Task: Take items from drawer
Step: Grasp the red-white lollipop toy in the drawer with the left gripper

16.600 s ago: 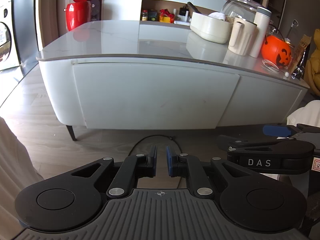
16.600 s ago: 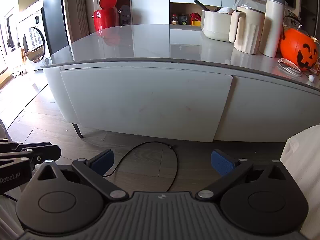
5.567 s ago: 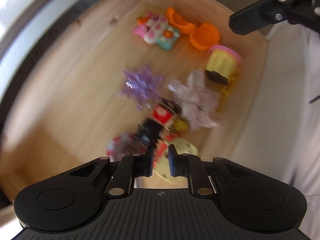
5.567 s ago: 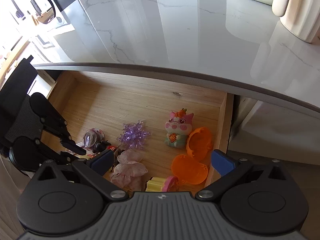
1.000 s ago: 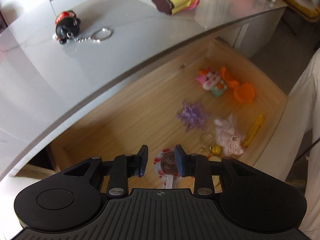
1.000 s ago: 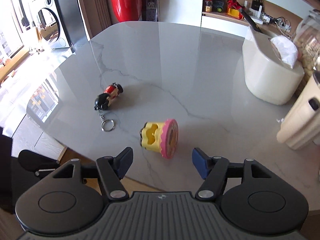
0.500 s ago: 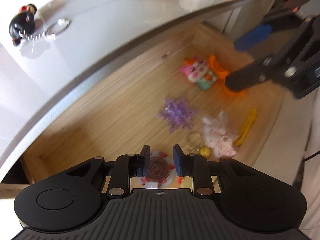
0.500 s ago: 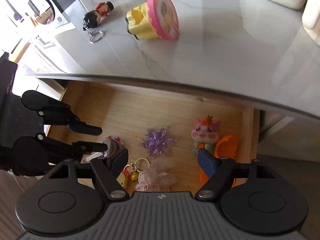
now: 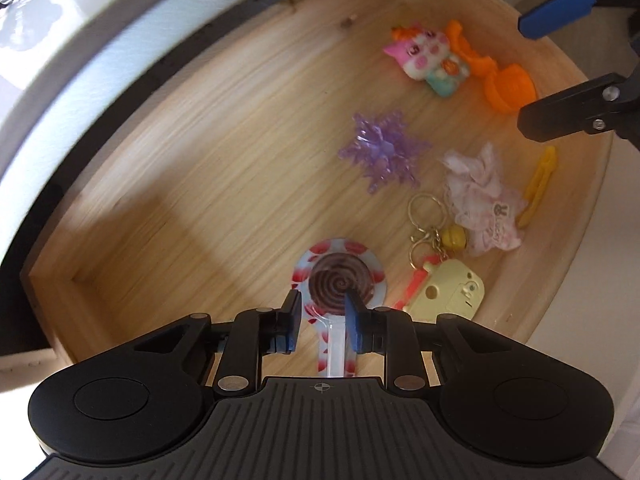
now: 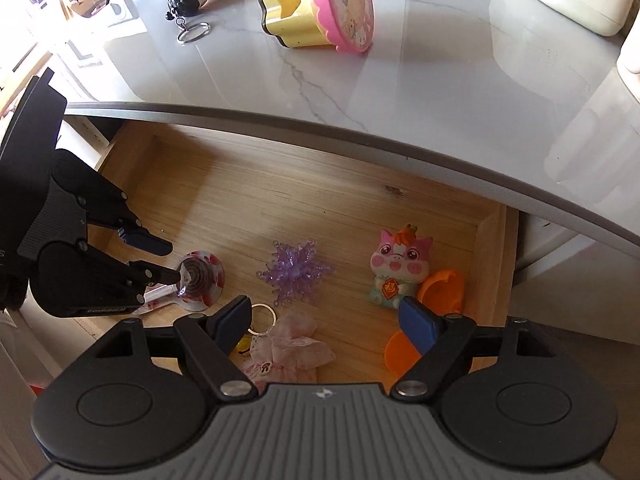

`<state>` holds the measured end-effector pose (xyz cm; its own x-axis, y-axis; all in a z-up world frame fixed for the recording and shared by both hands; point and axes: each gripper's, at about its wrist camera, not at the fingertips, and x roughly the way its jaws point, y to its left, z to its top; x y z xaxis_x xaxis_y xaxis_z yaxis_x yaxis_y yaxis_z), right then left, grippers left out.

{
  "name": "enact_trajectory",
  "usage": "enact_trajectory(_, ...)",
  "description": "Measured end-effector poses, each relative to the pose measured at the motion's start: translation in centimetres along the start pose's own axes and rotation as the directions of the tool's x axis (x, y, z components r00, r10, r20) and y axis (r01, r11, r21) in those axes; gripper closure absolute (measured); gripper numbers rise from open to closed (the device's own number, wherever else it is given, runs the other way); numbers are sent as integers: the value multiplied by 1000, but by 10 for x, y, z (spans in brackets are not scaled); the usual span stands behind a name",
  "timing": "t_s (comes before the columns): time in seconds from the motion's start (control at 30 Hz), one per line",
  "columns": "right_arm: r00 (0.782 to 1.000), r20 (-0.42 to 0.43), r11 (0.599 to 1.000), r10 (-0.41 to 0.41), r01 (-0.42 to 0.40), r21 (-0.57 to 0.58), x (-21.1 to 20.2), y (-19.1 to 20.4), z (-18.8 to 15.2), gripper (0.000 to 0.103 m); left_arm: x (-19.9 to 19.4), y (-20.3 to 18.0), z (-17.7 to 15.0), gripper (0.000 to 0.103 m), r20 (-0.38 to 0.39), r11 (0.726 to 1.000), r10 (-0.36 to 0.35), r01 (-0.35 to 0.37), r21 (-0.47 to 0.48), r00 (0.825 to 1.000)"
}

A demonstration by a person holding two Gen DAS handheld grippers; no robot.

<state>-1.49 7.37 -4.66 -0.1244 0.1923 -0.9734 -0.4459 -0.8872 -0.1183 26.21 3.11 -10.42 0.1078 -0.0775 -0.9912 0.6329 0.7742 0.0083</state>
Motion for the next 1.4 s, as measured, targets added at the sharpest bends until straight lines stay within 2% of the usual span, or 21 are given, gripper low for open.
enact_trajectory(0.1,998,-40,999,39,-39,15,3,-2,-1,15,6,-4,4,76,-18,999,24,-24,28,1000)
enact_trajectory(0.2,985,-130,990,110,-97,100,11,-11,-3,12,7,-4,6,75,-15,999,34,-33,39,999)
enact_trajectory(0.27,975,-189,984,115,-85,159,18,-18,-6,11,7,-5,7,75,-14,998,43,-42,50,999)
enact_trajectory(0.33,972,-222,986,75,-39,163,22,-22,-11,11,7,-5,8,75,-14,997,49,-48,62,999)
enact_trajectory(0.43,974,-227,990,20,12,137,21,-27,-18,10,7,-4,8,75,-18,996,45,-44,75,999)
enact_trajectory(0.5,974,-224,989,20,14,147,20,-33,-22,7,7,-5,7,75,-23,995,52,-50,91,998)
enact_trajectory(0.67,974,-226,987,30,7,162,25,-40,-27,7,6,-6,0,75,-32,991,57,-53,123,998)
enact_trajectory(0.9,979,-203,993,16,8,118,26,-34,-23,7,3,-6,-9,75,-44,989,24,-17,147,999)
enact_trajectory(1.03,979,-201,992,26,0,126,28,-36,-23,7,2,-4,-11,75,-44,990,23,-17,138,999)
enact_trajectory(1.2,980,-195,992,34,-9,129,28,-36,-23,7,0,4,-10,75,-31,993,63,-60,100,997)
enact_trajectory(1.33,980,-194,989,49,-20,146,29,-39,-23,7,-4,5,-16,76,-25,993,-52,54,103,998)
enact_trajectory(1.4,980,-192,988,54,-24,155,29,-39,-23,7,-7,2,-18,75,-18,988,-77,79,131,997)
